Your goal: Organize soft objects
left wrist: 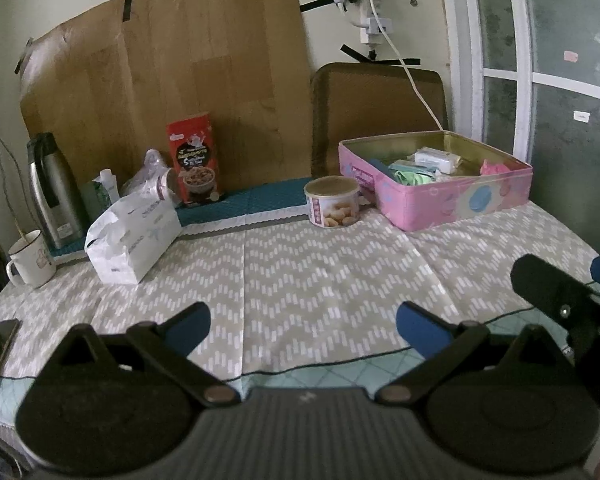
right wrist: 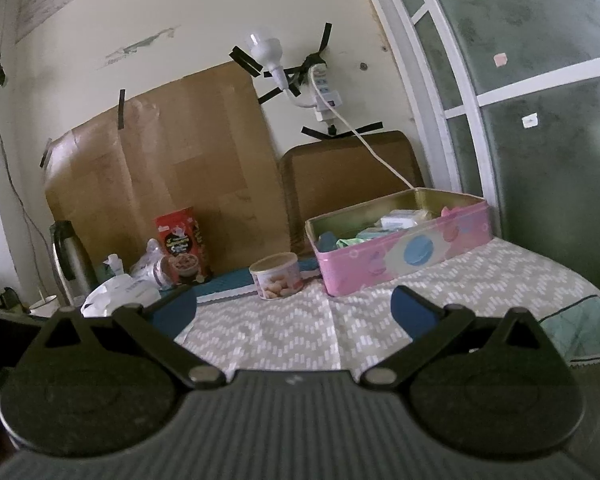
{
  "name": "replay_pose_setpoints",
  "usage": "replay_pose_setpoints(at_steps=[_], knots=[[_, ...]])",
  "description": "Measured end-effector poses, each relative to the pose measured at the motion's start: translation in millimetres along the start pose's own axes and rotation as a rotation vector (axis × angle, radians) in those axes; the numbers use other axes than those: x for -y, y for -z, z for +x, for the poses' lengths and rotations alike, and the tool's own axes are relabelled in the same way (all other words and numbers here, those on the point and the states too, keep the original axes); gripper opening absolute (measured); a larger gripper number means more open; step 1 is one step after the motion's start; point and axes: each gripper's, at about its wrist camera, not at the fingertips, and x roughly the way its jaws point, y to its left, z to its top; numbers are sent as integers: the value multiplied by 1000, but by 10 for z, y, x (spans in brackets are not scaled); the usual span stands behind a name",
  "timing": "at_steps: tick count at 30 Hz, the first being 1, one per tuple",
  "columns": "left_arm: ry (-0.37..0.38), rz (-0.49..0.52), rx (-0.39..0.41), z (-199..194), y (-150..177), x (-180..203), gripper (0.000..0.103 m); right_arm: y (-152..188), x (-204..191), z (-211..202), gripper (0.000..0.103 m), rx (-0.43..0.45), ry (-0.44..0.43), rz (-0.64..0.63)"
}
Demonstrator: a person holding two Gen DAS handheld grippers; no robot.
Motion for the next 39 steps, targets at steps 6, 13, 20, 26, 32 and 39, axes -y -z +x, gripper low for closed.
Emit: replay_pose_setpoints(at_steps=[6,13,20,26,32,39], knots=[[3,2,-3,3,1,-1,103,3,0,-3,103,-1,-3,5],[6,11,-5,2,6,24,103,-4,14,-14,103,14,9,16],[8,15,-7,5,12,29,103,-11,54,-36,103,33,25,46],[14,23,-7,3,21,38,103,-1,61,-38,103,34,28,53],[22,28,-9,3,25,33,103,8,54,-42,103,34,30,57],[22,29,-9,-1,29,37,103,13,46,-45,103,34,32,56]])
